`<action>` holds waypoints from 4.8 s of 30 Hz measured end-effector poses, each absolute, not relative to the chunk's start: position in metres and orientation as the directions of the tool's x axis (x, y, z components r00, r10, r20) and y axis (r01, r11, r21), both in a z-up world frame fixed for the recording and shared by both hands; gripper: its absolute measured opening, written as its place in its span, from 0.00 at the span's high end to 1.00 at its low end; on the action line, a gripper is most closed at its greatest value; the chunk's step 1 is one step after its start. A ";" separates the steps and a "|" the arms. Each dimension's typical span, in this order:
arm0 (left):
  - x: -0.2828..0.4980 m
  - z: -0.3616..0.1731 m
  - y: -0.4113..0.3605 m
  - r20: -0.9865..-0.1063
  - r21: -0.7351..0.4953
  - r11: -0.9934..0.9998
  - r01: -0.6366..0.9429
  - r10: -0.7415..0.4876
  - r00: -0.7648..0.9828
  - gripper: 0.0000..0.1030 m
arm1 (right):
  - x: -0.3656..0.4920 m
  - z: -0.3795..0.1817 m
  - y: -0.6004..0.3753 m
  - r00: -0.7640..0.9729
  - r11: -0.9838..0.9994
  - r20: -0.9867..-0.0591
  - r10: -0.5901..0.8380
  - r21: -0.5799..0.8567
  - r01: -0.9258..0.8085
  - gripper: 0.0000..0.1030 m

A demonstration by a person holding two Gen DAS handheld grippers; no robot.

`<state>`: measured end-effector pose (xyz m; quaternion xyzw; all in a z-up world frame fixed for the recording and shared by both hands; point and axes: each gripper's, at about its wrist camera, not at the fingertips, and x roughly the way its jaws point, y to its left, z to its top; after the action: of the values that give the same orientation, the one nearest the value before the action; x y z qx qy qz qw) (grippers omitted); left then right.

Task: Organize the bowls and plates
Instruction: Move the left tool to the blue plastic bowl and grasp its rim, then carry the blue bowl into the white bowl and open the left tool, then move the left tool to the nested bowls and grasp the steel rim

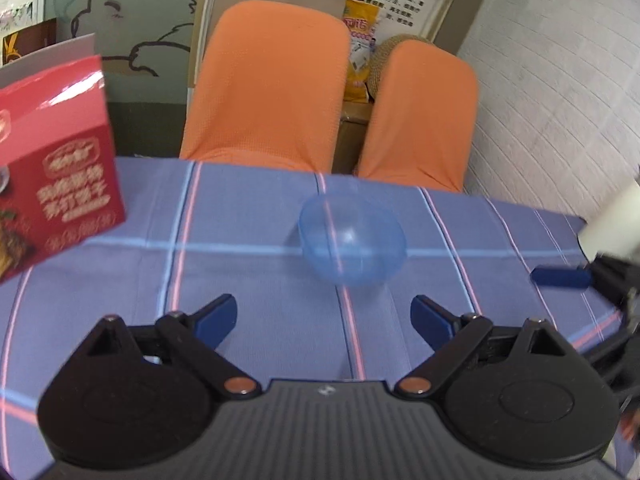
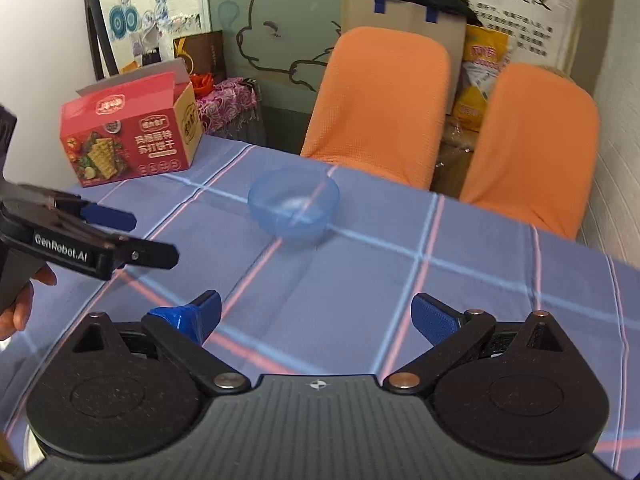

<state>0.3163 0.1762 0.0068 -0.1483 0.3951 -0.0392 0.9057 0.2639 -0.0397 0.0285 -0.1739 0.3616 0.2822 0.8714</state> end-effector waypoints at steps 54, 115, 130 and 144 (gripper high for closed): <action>0.284 0.026 0.075 -0.719 -0.263 0.930 0.256 -0.366 0.591 0.77 | 0.230 0.012 -0.024 0.550 0.722 -0.729 0.408 -0.111 -0.683 0.17; 0.127 0.000 -0.043 -0.630 -0.161 0.984 0.071 -0.158 0.760 0.26 | 0.082 -0.016 -0.257 0.833 0.983 -0.545 0.090 0.183 0.013 0.15; 0.143 -0.003 -0.036 -0.692 -0.259 0.958 0.125 -0.275 0.667 0.26 | 0.072 -0.023 -0.255 0.798 0.977 -0.583 0.155 0.209 -0.037 0.14; 0.200 -0.039 -0.046 -0.837 -0.198 0.952 0.232 -0.287 0.466 0.26 | 0.101 -0.039 -0.230 0.704 0.990 -0.697 0.136 0.080 -0.112 0.14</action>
<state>0.2002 -0.0459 -0.0388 -0.0279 0.4940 -0.1517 0.8557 0.1011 -0.2301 -0.0388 0.0159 0.3788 0.0672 0.9229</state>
